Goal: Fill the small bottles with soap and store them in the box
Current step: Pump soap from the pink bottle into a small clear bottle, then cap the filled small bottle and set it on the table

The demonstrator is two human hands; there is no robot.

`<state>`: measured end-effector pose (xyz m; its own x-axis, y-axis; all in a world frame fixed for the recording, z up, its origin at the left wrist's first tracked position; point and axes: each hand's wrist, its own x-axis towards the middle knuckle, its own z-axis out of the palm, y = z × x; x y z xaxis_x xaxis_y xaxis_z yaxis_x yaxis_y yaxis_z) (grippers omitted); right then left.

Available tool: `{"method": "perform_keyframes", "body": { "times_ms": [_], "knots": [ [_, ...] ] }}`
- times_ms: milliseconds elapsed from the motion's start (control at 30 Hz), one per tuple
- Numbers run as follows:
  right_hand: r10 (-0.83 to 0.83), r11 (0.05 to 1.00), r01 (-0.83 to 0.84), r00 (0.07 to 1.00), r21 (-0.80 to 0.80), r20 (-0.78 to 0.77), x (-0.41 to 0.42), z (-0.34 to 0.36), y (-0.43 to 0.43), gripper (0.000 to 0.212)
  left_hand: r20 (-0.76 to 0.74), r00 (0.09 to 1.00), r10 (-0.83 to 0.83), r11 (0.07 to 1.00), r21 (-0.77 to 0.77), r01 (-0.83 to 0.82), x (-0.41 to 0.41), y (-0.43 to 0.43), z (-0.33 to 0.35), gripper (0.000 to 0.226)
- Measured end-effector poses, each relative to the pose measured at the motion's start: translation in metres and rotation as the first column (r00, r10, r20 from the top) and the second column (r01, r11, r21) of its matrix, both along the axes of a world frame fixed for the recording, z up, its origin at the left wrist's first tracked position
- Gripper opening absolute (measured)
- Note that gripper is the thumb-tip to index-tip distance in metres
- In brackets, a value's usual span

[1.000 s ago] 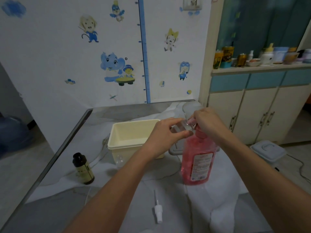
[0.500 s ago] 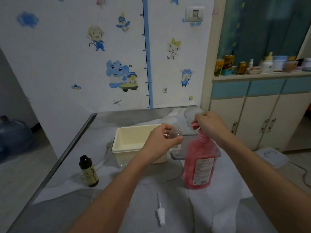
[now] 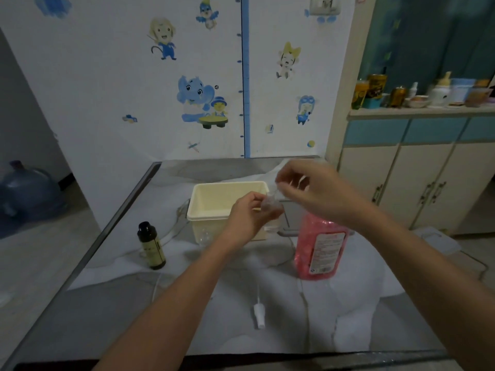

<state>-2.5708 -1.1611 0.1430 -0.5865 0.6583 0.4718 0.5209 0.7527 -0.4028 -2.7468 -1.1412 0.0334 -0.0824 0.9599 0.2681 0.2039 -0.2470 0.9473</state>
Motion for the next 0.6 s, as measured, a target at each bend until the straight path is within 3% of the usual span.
{"method": "perform_keyframes", "body": {
  "times_ms": [167, 333, 467, 600],
  "knots": [
    [0.258, 0.966, -0.243, 0.922, -0.087, 0.288, -0.02, -0.046, -0.02, 0.015, 0.065, 0.992, 0.105, 0.994, -0.028, -0.103, -0.004, -0.005, -0.009, 0.018],
    [0.324, 0.946, -0.265, 0.724, -0.189, 0.609, -0.031, -0.101, -0.031, 0.04, 0.056, 0.995, 0.082, 0.992, -0.1, -0.076, -0.011, -0.01, -0.014, 0.03],
    [0.383, 0.919, -0.327, 0.604, -0.221, 0.699, -0.032, -0.126, -0.04, 0.052, 0.051, 0.995, 0.088, 0.991, -0.104, -0.082, -0.015, -0.014, -0.018, 0.032],
    [0.391, 0.911, -0.352, 0.579, -0.213, 0.715, -0.033, -0.134, -0.043, 0.038, 0.053, 0.996, 0.071, 0.991, -0.118, -0.065, -0.017, -0.015, -0.022, 0.036]
  ]
}}
